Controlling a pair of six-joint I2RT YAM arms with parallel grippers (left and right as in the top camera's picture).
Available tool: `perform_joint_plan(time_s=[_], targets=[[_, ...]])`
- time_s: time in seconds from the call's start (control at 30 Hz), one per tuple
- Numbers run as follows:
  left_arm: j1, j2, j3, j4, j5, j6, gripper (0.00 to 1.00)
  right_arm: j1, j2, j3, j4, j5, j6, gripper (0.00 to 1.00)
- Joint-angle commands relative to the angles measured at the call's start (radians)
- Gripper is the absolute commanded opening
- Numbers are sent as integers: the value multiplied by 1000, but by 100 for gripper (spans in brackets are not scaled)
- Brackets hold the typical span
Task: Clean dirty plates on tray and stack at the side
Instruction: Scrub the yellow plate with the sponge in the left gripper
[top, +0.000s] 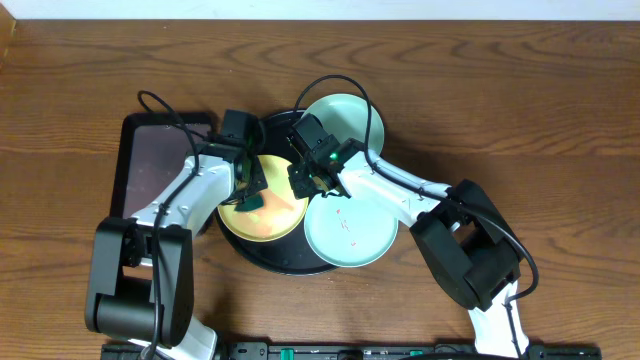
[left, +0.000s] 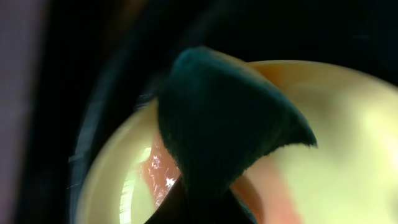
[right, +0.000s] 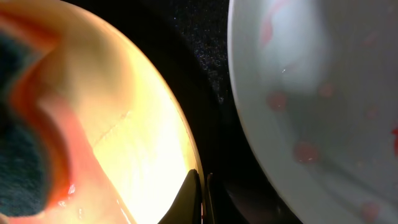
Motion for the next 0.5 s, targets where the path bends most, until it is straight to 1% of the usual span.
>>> perform_joint_plan(time_s=[0.0,0.13,0.17,0.27,0.37,0.4,0.47], targets=[[9,6,-6,-65,-192,-65,7,2,24,6,-11,6,-14,2],[9,6,-6,-185,-69,-61,7,2,24,6,-11,6,-14,2],[9,6,-6,-208,-29,-45,7,2,24,6,-12,6,-14,2],[9,6,-6,-233,124,87,7,2,24,6,-12,6,-14,2],[9,6,-5,-208,310,250,7,2,24,6,-11,6,-14,2],[9,6,-5,-192,351,285,7,3,24,6,-12,5,-14,2],[9,6,-5,-145,375,300,7,2,24,6,-12,-2,-14,2]])
